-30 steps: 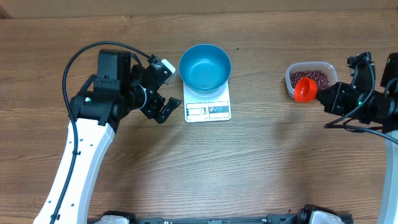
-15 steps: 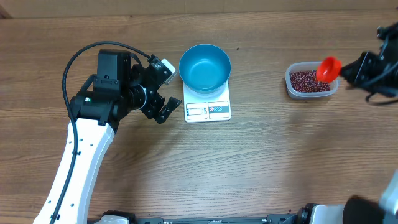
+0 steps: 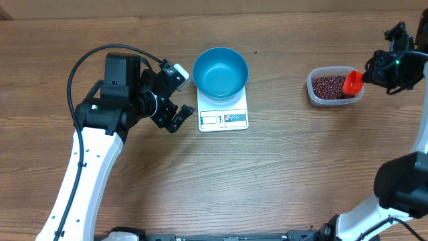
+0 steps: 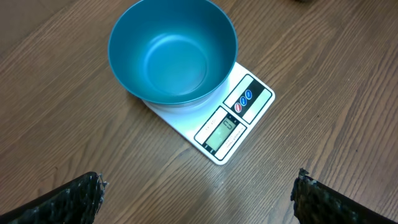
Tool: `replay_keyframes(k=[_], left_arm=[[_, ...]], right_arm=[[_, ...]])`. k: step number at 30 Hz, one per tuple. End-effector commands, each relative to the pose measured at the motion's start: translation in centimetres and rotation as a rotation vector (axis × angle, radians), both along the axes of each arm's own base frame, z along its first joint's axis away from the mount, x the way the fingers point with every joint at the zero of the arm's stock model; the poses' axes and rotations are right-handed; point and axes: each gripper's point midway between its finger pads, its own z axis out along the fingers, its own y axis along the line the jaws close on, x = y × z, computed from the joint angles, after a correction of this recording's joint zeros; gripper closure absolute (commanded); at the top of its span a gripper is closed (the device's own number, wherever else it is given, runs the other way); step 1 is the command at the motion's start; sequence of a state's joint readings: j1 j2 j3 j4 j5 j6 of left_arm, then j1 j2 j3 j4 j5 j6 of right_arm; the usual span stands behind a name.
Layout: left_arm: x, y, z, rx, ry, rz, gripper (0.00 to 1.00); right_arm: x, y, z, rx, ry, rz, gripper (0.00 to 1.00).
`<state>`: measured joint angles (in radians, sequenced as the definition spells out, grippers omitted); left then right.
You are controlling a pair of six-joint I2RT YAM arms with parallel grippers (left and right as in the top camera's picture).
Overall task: Scoop item into bowl and weigh 150g on scale
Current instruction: 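Lower the red scoop with the right gripper into the red beans, then drag the scoop through the beans and lift it filled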
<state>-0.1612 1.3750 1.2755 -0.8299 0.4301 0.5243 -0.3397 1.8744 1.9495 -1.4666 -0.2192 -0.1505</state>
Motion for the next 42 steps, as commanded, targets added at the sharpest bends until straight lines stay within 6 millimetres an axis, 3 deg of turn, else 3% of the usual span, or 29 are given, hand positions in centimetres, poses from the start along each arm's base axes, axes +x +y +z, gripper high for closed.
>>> replay_keyframes(k=[1,15,25,42], left_arm=[[0.4,0.0,0.7,-0.001,-0.025,-0.008,0.00],[0.4,0.0,0.7,-0.001,-0.025,-0.008,0.01],[0.4,0.0,0.7,-0.002,-0.025,-0.007,0.01],[0.4,0.0,0.7,-0.002,-0.025,-0.007,0.01]], right_arm=[[0.6,-1.3,-0.4,-0.060,-0.006,0.001,0.96],[2.0,-1.8,-6.2,-0.028,0.101,0.027,0.96],[2.2,-1.5,-9.2,0.018,0.169,0.033,0.96],[3.0,1.8,-10.3,0.226,0.154,0.082,0.96]])
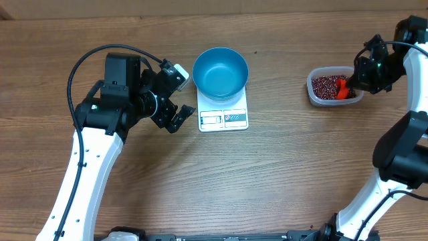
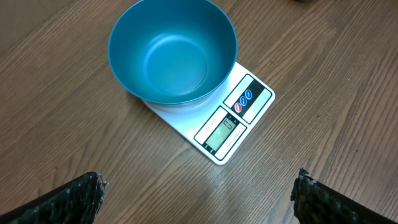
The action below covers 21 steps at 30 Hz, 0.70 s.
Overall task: Scoop item into bowl and weigh 150g on scale
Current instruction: 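Drag the scoop through the beans and lift it filled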
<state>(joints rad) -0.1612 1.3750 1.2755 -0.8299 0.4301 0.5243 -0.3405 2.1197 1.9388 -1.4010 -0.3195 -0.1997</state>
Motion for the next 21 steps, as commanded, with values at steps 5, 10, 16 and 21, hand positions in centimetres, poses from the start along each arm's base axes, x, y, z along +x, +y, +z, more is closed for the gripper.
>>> replay_keyframes(k=[5,10,16,21], left_arm=[[0.4,0.0,0.7,-0.002,-0.025,-0.007,0.00],[0.4,0.0,0.7,-0.001,-0.025,-0.008,0.00],[0.4,0.0,0.7,-0.002,-0.025,-0.007,0.00],[0.4,0.0,0.7,-0.001,-0.025,-0.008,0.00]], right_arm=[[0.0,1.6,-1.3,0.110,0.019,0.018,0.96],[-0.1,2.4,-1.6,0.159,0.017,0.018,0.96],[-0.6,2.8,-3.0,0.181,0.037,0.012,0.96],[-0.3,3.4,-2.4,0.235,0.015,0.006,0.96]])
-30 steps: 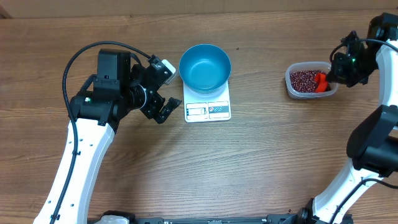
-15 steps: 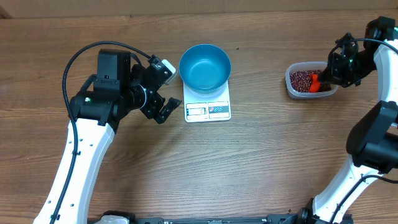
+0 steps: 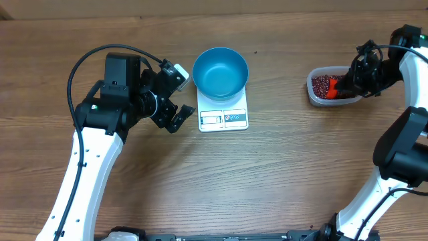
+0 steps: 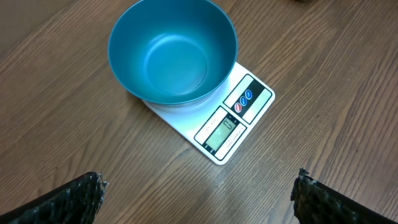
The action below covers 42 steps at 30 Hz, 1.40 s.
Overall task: Scoop item into bowl and weigh 150g on scale
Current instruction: 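Drag the scoop through the beans and lift it filled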
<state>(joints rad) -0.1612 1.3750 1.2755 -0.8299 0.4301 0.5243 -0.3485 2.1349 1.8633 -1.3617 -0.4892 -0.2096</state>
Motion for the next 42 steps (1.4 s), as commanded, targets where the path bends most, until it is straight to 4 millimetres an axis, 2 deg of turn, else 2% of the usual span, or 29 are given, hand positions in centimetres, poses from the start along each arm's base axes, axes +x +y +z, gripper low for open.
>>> replay_keyframes(k=[1,7,15,19,25,28,42], left_arm=[[0.4,0.0,0.7,-0.001,-0.025,-0.008,0.00],[0.4,0.0,0.7,-0.002,-0.025,-0.007,0.01],[0.4,0.0,0.7,-0.001,-0.025,-0.007,0.00],[0.4,0.0,0.7,-0.002,-0.025,-0.007,0.01],[0.4,0.0,0.7,-0.001,-0.025,-0.008,0.01],[0.4,0.0,0.7,-0.001,-0.025,-0.008,0.01],[0.4,0.0,0.7,-0.001,-0.025,-0.007,0.01]], right_arm=[[-0.3,1.0,-0.9,0.077,0.021,0.001,0.96],[0.0,0.3,0.0,0.154,-0.010,-0.045,0.96],[-0.4,-2.8,2.1,0.315,-0.104,-0.139,0.96],[-1.0,-3.6,3.5,0.398,-0.161,-0.147,0.96],[-1.8,-4.9,3.7,0.416,-0.148,-0.195,0.96],[-1.9,-5.0,3.8,0.424,-0.151,-0.199,0.96],[-2.4,-2.7,6.9,0.578,-0.272,-0.106,0.96]])
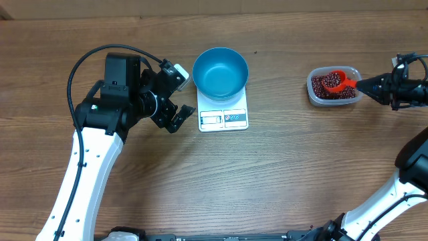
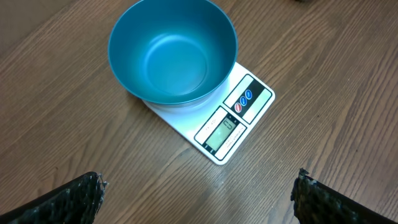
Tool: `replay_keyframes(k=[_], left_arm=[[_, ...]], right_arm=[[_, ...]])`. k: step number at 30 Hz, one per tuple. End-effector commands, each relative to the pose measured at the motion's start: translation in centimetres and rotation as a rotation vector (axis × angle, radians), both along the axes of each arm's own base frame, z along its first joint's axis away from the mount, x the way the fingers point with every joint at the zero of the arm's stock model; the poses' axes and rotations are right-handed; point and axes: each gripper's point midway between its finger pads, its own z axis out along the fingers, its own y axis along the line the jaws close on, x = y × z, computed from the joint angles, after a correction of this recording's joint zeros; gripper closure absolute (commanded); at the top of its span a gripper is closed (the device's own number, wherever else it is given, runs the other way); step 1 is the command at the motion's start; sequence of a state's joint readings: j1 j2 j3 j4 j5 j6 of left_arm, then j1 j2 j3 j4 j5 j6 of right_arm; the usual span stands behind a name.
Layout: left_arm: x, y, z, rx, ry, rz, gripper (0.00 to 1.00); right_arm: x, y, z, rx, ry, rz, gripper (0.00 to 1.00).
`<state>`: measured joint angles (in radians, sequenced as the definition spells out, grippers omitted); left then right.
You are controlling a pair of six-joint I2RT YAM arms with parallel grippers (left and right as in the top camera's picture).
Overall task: Scoop item into bowl and weigh 150g on scale
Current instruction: 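Drag the scoop through the beans and lift it filled, then carry the filled scoop left over the teal bowl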
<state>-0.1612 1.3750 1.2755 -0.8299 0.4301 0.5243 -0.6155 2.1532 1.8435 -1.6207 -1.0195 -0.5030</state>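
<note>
An empty blue bowl (image 1: 221, 72) (image 2: 172, 53) stands on the white scale (image 1: 223, 118) (image 2: 231, 124) at the table's middle. At the right a clear tub of dark red beans (image 1: 332, 86) holds a red scoop (image 1: 338, 82), bowl of the scoop up and filled with beans. My right gripper (image 1: 368, 86) is shut on the scoop's handle at the tub's right rim. To the left of the scale my left gripper (image 1: 179, 95) (image 2: 198, 198) hangs open over bare wood, nothing between its fingers.
Wooden table (image 1: 267, 174) all round. The left arm's black wrist and cable (image 1: 120, 94) lie left of the scale. The right arm (image 1: 411, 90) reaches in from the right edge.
The right gripper has drawn back to the right of the tub. The scoop now lies flatter in the tub with beans in it. The left arm has not moved.
The right gripper first held the red scoop at the tub's right rim. Then it had the scoop down among the beans, deeper a moment later. Now the scoop shows loaded at the beans' surface. Left arm, bowl and scale stayed put.
</note>
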Motion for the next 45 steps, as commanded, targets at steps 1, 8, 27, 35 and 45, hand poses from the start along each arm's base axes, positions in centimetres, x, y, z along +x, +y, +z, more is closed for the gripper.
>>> replay_keyframes(k=[1,8,27,35,45], left_arm=[[0.4,0.0,0.7,-0.002,-0.025,-0.007,0.00],[0.4,0.0,0.7,-0.001,-0.025,-0.007,0.01],[0.4,0.0,0.7,-0.001,-0.025,-0.008,0.00],[0.4,0.0,0.7,-0.001,-0.025,-0.008,0.00],[0.4,0.0,0.7,-0.002,-0.025,-0.007,0.00]], right_arm=[[0.5,0.4,1.3,0.054,-0.101,0.008,0.96],[0.7,2.0,2.6,0.113,-0.143,0.028,0.96],[2.4,14.6,5.2,0.282,-0.180,0.250,0.96],[2.2,19.8,5.6,0.312,-0.201,0.364,0.96],[3.1,24.9,4.6,0.165,-0.142,0.476,0.96]])
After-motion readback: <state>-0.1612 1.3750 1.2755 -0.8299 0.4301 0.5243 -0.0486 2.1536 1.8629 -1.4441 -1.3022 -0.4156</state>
